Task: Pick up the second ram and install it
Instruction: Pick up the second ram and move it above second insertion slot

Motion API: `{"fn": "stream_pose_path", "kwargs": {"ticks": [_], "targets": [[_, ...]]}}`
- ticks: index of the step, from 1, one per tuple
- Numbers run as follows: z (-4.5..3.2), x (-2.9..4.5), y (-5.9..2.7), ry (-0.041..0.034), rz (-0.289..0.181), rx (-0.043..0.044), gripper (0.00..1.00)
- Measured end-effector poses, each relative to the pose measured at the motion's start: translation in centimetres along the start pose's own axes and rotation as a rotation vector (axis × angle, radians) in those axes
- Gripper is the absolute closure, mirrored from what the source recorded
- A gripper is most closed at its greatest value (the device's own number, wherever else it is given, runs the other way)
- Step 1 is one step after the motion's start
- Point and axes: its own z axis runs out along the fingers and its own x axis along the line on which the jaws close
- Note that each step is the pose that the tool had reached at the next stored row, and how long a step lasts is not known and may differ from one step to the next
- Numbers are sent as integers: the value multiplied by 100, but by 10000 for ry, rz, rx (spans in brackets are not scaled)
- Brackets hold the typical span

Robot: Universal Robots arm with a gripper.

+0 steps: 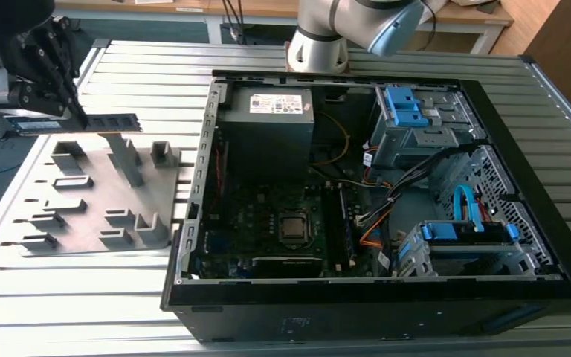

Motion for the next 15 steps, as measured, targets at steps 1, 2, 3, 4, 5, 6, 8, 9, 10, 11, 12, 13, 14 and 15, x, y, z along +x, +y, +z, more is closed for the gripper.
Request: {"fn": "stream_pose_path", "kwargs": {"ticks": [1,2,3,4,5,6,8,9,10,11,12,13,14,15], "targets": [[-1,0,-12,0,0,-1,86],[-1,1,-25,1,0,-1,86],[-1,2,-38,0,0,-1,86],[-1,2,-51,0,0,0,86],[-2,3,-62,0,0,0,86],[-2,3,-72,0,0,-1,86],[-2,4,-89,0,0,0,86],[-2,4,-97,1,0,-1,86],[-2,5,-103,0,0,0,86],[-2,5,-111,0,0,0,86],[-3,5,-120,1,1,-1,86],[-3,5,-130,0,0,0,86],[-3,6,-142,0,0,-1,86],[-4,7,-154,1,0,-1,86]]}}
